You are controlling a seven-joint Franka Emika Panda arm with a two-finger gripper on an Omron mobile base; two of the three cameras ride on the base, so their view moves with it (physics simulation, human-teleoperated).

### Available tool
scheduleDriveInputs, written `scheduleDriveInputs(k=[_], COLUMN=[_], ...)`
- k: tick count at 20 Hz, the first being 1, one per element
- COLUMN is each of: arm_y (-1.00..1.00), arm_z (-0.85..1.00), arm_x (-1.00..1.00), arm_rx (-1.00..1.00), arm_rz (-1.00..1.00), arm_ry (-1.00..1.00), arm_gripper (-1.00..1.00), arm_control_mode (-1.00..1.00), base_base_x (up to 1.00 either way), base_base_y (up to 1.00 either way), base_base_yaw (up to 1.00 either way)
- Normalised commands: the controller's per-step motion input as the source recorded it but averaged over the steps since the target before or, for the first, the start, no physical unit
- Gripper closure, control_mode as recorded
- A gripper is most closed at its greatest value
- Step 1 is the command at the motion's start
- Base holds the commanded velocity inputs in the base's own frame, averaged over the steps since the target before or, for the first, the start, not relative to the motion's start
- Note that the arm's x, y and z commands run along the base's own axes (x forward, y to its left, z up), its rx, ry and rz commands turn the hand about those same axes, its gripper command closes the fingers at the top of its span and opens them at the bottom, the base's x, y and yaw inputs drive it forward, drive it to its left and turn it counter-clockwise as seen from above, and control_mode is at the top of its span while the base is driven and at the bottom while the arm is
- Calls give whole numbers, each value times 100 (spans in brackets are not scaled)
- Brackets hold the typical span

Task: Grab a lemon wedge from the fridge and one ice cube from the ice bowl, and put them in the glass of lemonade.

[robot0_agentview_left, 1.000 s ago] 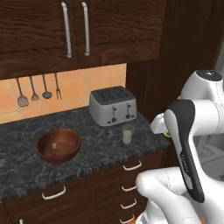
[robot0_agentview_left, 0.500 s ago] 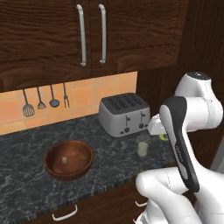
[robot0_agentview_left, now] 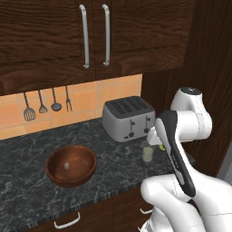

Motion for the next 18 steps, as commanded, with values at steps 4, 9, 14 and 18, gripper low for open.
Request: scheduleDriveInputs(k=[4, 9, 14, 18], arm_y=[0, 0, 0, 0], arm_z=[0, -32, -26, -10], arm_x=[74, 64, 7, 9], arm_rx=[-5, 1, 0, 0], arm_rz=[-5, 0, 0, 0], arm_ry=[-3, -5, 4, 0], arm_gripper=[100, 100, 100, 100], arm_control_mode=[-100, -100, -100, -100], base_base_x=[0, 0, 0, 0], base_base_y=[0, 0, 0, 0], base_base_yaw=[0, 0, 0, 0])
